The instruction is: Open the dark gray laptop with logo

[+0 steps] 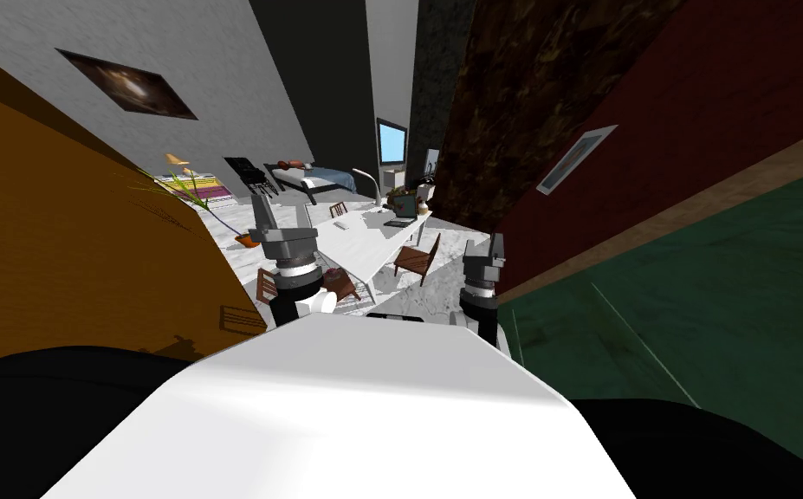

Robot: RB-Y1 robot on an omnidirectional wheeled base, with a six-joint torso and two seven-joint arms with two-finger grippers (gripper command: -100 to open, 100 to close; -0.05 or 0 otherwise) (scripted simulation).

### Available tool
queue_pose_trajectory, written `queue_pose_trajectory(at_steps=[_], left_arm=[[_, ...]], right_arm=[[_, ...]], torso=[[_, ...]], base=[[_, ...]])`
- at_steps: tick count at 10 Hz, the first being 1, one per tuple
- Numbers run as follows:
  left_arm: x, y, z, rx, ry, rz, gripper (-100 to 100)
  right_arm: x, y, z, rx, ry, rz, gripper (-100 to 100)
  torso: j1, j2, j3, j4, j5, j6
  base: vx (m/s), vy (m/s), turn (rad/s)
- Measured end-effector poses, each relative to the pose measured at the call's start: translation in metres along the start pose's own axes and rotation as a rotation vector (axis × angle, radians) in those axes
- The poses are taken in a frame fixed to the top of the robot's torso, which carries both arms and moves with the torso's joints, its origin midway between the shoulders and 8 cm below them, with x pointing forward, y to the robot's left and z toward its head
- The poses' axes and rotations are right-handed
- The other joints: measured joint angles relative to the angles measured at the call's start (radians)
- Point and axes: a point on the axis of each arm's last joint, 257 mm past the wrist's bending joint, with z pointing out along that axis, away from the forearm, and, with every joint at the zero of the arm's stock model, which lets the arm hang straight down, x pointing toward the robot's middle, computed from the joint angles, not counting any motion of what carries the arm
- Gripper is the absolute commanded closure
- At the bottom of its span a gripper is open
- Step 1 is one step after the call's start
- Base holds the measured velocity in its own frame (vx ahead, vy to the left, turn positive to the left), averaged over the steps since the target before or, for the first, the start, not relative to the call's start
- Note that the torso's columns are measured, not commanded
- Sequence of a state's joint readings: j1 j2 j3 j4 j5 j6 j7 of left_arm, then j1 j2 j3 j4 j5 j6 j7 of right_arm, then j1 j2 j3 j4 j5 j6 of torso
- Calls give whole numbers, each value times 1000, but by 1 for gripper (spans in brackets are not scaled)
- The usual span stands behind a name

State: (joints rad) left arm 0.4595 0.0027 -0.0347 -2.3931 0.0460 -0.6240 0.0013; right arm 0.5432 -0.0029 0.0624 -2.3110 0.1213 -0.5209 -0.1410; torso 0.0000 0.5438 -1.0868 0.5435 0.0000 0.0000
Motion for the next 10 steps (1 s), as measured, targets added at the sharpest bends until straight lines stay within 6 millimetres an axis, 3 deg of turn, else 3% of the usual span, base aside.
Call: queue_pose_trajectory(at_steps=[1, 2, 4, 10], left_arm=[[0, 0, 0, 0, 0, 0, 0], [0, 0, 0, 0, 0, 0, -100], [7, 11, -3, -32, 46, -15, -100], [26, 74, -24, -226, 178, -111, -100]], right_arm=[[0, 0, 0, 0, 0, 0, 0], [0, 0, 0, 0, 0, 0, 0], [0, 0, 0, 1, 0, 0, 0], [0, 0, 0, 1, 0, 0, 0]], torso=[[0, 74, -148, 74, 0, 0], [0, 148, -295, 148, 0, 0], [-4, 189, -385, 190, -1, 0], [4, 197, -388, 195, 1, 0]], base=[[0, 0, 0], [14, -45, -11], [44, -124, -19], [66, -221, -32]])
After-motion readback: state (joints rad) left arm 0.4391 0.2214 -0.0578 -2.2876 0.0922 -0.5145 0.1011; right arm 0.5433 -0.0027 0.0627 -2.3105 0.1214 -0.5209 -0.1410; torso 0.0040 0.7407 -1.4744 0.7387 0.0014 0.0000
